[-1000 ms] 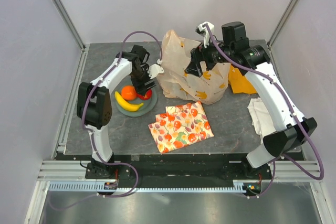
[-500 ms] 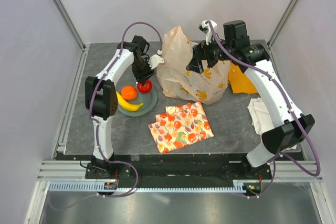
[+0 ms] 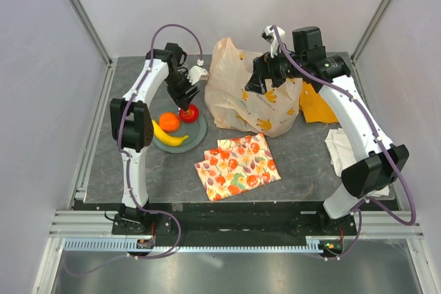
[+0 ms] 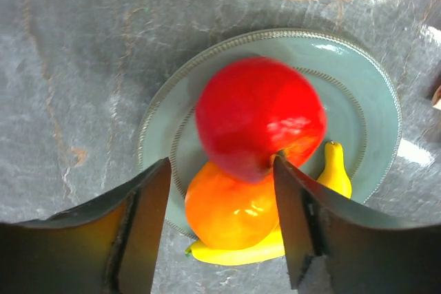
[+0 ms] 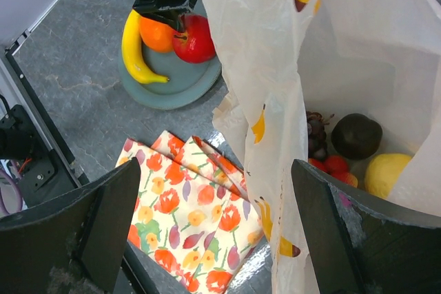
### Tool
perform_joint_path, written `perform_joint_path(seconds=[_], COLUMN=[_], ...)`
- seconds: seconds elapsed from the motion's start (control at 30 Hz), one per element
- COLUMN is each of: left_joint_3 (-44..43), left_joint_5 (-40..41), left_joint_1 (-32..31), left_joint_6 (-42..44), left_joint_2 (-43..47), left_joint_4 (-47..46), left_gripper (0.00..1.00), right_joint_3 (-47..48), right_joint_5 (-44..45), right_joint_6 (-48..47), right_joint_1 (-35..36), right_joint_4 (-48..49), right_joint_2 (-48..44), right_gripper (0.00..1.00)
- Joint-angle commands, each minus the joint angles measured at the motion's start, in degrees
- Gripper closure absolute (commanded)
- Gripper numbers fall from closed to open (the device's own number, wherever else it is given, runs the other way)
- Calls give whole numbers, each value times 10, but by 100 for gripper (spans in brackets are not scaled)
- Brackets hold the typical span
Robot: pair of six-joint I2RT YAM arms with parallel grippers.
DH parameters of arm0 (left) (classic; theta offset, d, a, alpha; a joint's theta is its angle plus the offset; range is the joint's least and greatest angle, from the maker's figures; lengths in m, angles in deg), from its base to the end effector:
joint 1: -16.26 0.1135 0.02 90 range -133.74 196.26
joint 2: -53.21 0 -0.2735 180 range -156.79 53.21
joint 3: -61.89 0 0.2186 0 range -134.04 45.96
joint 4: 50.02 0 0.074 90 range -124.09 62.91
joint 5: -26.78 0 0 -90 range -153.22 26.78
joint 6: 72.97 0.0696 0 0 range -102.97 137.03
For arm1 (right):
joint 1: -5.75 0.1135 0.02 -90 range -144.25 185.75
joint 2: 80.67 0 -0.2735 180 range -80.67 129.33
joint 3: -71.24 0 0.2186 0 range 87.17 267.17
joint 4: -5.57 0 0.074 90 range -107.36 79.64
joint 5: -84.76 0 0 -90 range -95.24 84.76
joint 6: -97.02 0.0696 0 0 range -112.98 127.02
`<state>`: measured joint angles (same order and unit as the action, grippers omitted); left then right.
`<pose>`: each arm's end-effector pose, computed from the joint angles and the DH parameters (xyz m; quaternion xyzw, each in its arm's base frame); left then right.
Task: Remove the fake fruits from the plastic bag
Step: Adjust the fake fruit on the plate.
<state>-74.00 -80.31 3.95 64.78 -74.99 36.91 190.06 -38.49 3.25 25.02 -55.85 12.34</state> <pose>0.4177 -0.1121 0.2196 0.5048 0.8454 -0.1127 0.1333 0.3071 0.1478 0.4048 -0.2983 0.8090 0.3112 0.3996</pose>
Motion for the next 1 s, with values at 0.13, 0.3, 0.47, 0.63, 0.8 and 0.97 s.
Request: perform_joint_path(seconds=[0.13,0.3,0.47,0.63,0.8,0.97], left_joint_3=[2,192,286,286,278,268], left_joint_5=[-59,-27,19,35,73,80], left_joint_1=[5,-24,-43,-49,-49,-50], left_joint_6=[-111,-99,-67,-76,-80,-76], left_joint_2=[66,208,231,206,183,158], left_joint_4=[-51,-190,-238,-261,-287,-293], left_gripper=[1,1,1,1,1,1], right_joint_3=[17,9,13,18,13,11], right_joint_5=[-16,-15,-19,-21,-22,-22], right_joint_6=[11,10,11,14,14,13], right_joint_1=[-5,-6,-8,-10,-9,-10], right_joint_4=[25,27,30,31,31,32], right_joint_2=[7,2,6,9,7,8], right_gripper=[2,2,2,2,2,2])
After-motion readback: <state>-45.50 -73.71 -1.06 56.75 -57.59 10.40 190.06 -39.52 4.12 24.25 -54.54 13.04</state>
